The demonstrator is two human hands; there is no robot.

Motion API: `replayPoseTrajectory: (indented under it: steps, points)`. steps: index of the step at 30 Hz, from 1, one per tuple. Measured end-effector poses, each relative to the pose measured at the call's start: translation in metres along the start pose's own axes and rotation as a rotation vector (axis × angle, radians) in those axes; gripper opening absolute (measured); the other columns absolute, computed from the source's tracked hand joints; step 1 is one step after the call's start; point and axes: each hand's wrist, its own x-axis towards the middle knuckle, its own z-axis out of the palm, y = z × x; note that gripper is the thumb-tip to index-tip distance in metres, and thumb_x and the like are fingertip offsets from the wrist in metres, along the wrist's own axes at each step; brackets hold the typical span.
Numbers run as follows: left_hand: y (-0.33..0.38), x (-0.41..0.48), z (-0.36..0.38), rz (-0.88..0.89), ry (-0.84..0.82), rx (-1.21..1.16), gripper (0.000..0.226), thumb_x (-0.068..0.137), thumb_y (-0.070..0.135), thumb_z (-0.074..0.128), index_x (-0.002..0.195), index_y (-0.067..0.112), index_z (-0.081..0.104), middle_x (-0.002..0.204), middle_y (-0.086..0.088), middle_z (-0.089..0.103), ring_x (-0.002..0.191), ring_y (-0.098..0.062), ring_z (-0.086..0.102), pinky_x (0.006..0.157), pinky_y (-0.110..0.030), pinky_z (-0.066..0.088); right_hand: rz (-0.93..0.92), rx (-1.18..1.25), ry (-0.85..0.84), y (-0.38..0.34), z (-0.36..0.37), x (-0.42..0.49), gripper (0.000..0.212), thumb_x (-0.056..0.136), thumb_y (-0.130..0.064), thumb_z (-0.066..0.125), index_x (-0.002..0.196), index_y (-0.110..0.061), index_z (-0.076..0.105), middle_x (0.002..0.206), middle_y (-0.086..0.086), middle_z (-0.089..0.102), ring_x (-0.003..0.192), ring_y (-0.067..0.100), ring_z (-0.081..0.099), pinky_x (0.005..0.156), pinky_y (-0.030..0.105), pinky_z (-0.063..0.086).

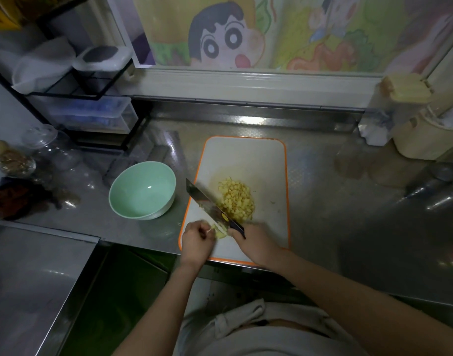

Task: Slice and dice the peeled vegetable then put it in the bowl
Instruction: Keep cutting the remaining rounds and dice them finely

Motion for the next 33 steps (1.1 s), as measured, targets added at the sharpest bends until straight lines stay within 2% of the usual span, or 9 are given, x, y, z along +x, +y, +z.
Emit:
replayPoseTrajectory:
  steps: [5, 8, 11, 16, 18, 22, 26, 29, 33]
  points:
    - [0.002, -0.006, -0.002, 0.039, 0.001, 0.08, 0.015, 0.079, 0.006, 0.062, 0.065, 0.01, 0.057, 0.083, -0.005, 0.048, 0.074, -0.013, 0.043, 0.065, -0.013, 0.026, -0.022, -0.006, 0.012, -0.006, 0.002, -0.005, 0.039, 0.097, -0.04, 0.044, 0.095, -0.003, 0.057, 0.078, 0.013, 0.059, 0.073, 0.025, 0.06, 0.066, 0.035, 0.048]
    - [0.003, -0.006, -0.002, 0.021, 0.024, 0.073, 0.027, 0.081, 0.005, 0.059, 0.059, 0.015, 0.047, 0.082, -0.007, 0.047, 0.075, -0.017, 0.046, 0.065, -0.013, 0.026, 0.026, -0.029, -0.025, -0.008, 0.004, -0.007, 0.041, 0.098, -0.04, 0.042, 0.084, -0.003, 0.054, 0.072, 0.01, 0.054, 0.068, 0.023, 0.055, 0.062, 0.032, 0.042]
    - [0.005, -0.006, 0.0, -0.009, 0.056, 0.073, 0.024, 0.084, 0.006, 0.056, 0.062, 0.01, 0.047, 0.082, -0.008, 0.045, 0.075, -0.023, 0.05, 0.064, -0.013, 0.025, 0.067, -0.067, -0.044, -0.009, 0.006, -0.008, 0.039, 0.098, -0.041, 0.041, 0.081, -0.008, 0.05, 0.073, 0.008, 0.051, 0.067, 0.021, 0.052, 0.062, 0.03, 0.04]
    - [0.005, -0.007, 0.002, -0.019, 0.058, 0.067, 0.02, 0.086, 0.006, 0.053, 0.067, 0.008, 0.047, 0.084, -0.008, 0.042, 0.073, -0.02, 0.046, 0.065, -0.012, 0.025, 0.106, -0.103, -0.081, -0.007, 0.01, -0.01, 0.038, 0.099, -0.042, 0.038, 0.073, -0.015, 0.045, 0.08, 0.009, 0.051, 0.073, 0.022, 0.052, 0.069, 0.033, 0.043]
    - [0.003, -0.006, 0.002, -0.025, 0.049, 0.068, 0.015, 0.087, 0.007, 0.053, 0.072, 0.005, 0.05, 0.084, -0.009, 0.043, 0.076, -0.024, 0.05, 0.065, -0.012, 0.025, 0.115, -0.11, -0.082, -0.009, 0.01, -0.011, 0.035, 0.099, -0.042, 0.038, 0.082, -0.013, 0.047, 0.083, 0.008, 0.051, 0.076, 0.021, 0.052, 0.069, 0.032, 0.042]
    - [0.003, -0.005, 0.002, -0.027, 0.049, 0.05, 0.016, 0.084, 0.005, 0.056, 0.069, 0.007, 0.05, 0.085, -0.008, 0.045, 0.074, -0.019, 0.047, 0.066, -0.012, 0.026, 0.096, -0.159, -0.079, -0.015, 0.011, -0.016, 0.032, 0.101, -0.039, 0.036, 0.092, -0.011, 0.048, 0.088, 0.008, 0.053, 0.084, 0.025, 0.056, 0.067, 0.026, 0.035]
    - [0.001, -0.004, 0.003, -0.042, 0.031, 0.047, 0.015, 0.083, 0.005, 0.058, 0.068, 0.005, 0.053, 0.086, -0.009, 0.047, 0.073, -0.017, 0.045, 0.065, -0.012, 0.027, 0.097, -0.255, -0.038, -0.018, 0.013, -0.017, 0.042, 0.101, -0.04, 0.033, 0.114, -0.007, 0.055, 0.11, 0.011, 0.061, 0.101, 0.026, 0.06, 0.068, 0.025, 0.031]
    - [0.001, -0.004, 0.002, -0.06, -0.002, 0.043, 0.011, 0.082, 0.005, 0.06, 0.073, 0.001, 0.056, 0.089, -0.012, 0.049, 0.074, -0.02, 0.049, 0.065, -0.012, 0.028, 0.091, -0.181, -0.027, -0.017, 0.019, -0.012, 0.04, 0.1, -0.038, 0.037, 0.112, -0.003, 0.055, 0.109, 0.017, 0.062, 0.098, 0.03, 0.061, 0.07, 0.03, 0.04]
    - [0.006, -0.006, 0.0, -0.051, 0.011, 0.052, 0.026, 0.083, 0.004, 0.059, 0.063, 0.013, 0.044, 0.086, -0.013, 0.05, 0.076, -0.023, 0.052, 0.065, -0.013, 0.027, 0.091, -0.141, -0.013, -0.015, 0.021, -0.007, 0.04, 0.1, -0.036, 0.04, 0.111, -0.002, 0.056, 0.108, 0.017, 0.062, 0.098, 0.031, 0.061, 0.072, 0.028, 0.041]
